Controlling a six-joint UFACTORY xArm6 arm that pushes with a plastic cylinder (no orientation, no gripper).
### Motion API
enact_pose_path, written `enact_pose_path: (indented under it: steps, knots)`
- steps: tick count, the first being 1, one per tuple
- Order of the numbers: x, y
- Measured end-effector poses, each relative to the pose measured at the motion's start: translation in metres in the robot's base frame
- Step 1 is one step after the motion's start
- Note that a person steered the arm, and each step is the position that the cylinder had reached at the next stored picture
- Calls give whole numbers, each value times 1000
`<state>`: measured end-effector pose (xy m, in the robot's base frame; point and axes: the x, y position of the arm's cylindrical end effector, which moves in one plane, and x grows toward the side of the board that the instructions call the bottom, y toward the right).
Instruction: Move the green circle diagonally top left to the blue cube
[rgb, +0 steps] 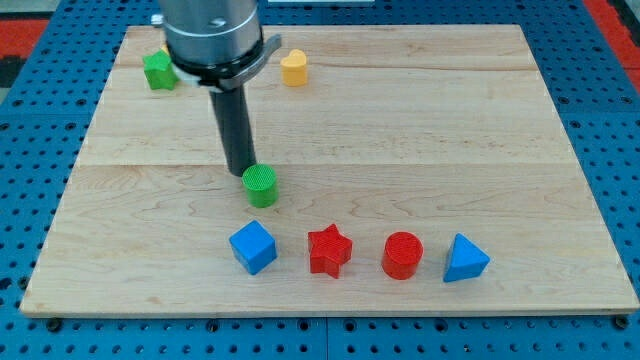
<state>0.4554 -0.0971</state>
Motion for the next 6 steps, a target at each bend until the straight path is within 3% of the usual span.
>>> enact_pose_path:
  steps: [4,6]
  knots:
    - [-5,106]
    - [1,99]
